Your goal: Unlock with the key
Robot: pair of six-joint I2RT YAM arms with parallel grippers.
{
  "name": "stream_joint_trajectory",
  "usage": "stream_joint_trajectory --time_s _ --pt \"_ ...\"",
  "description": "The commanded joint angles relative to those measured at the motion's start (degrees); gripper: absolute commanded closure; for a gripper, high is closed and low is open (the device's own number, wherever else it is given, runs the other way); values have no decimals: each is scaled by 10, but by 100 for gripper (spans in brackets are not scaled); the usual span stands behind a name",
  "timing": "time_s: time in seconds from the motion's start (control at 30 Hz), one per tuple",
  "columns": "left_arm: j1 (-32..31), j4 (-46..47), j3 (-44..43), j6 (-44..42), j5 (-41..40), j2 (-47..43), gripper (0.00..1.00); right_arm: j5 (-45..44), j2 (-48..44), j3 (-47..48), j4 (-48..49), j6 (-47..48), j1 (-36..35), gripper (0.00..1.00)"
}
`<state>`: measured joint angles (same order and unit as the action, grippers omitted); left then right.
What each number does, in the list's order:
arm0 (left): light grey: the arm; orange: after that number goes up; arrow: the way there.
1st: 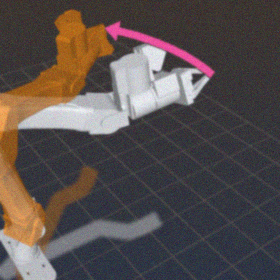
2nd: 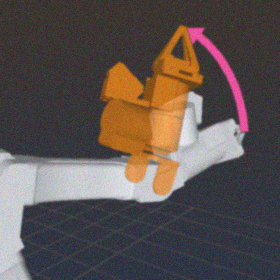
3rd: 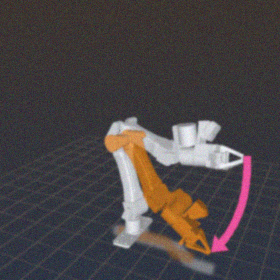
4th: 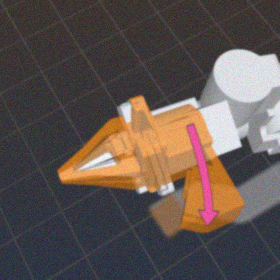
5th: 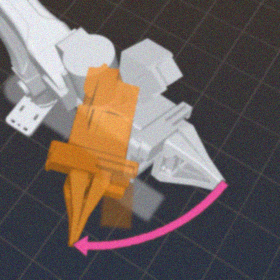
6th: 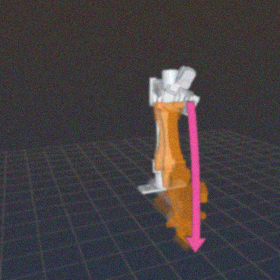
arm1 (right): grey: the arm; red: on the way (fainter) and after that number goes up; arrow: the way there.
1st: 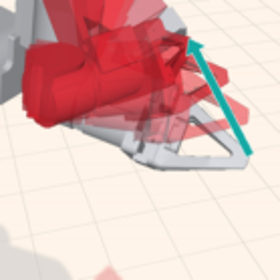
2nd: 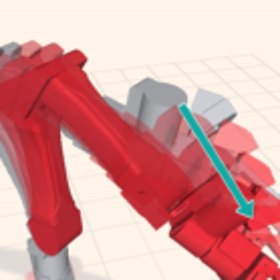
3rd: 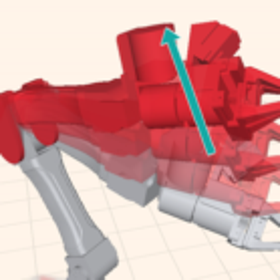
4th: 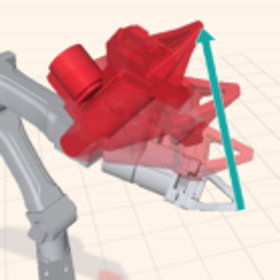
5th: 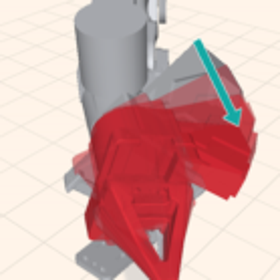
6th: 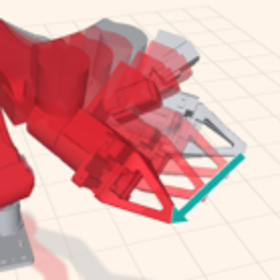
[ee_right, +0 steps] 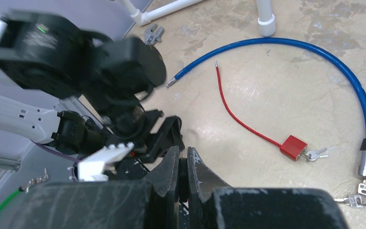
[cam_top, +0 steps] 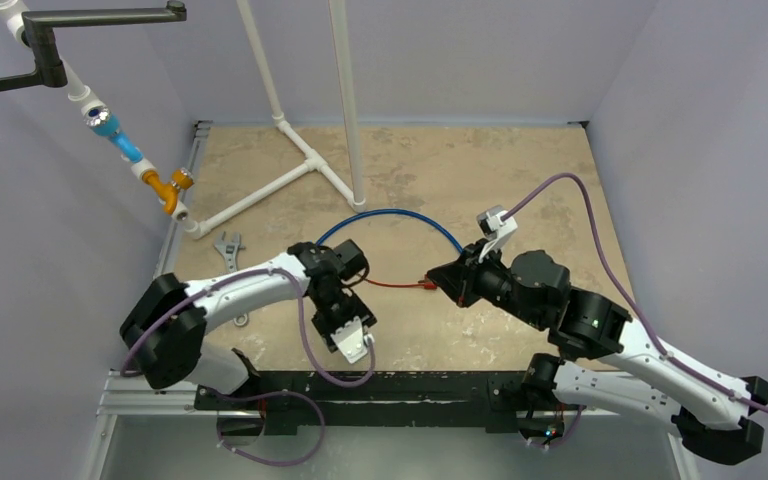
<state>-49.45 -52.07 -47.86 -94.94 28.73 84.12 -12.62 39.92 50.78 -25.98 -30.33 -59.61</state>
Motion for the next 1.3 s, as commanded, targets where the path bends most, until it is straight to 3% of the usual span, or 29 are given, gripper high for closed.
stream_joint_trajectory --time_s 0.0,0.13,0.27,0.43,0.6,0.7,0.77,0.87,0.97,1.27 --pt "25 -171 -176 61 136 -120 100 -7 -20 13 65 29 2 100" --pt "25 -324 -283 46 214 -172 100 -1 -41 -3 115 54 2 100" --pt "24 -406 -354 73 269 -179 100 22 -65 -20 154 71 2 100" --pt "24 -400 -368 91 298 -208 100 49 -81 -24 178 84 2 100" --pt "24 -442 -377 47 297 -206 100 90 -84 -32 204 92 2 100" --pt "30 -430 -376 139 315 -193 100 103 -71 -35 211 93 2 100" --pt "49 -499 -380 153 340 -147 100 97 -58 -28 203 96 2 100" --pt "73 -507 -357 278 340 -82 100 102 -53 -24 200 97 2 100" --pt "80 -508 -334 259 328 -56 100 107 -61 -30 203 94 2 100" --pt "40 -507 -313 313 397 -1 100 104 -101 -43 177 77 2 100"
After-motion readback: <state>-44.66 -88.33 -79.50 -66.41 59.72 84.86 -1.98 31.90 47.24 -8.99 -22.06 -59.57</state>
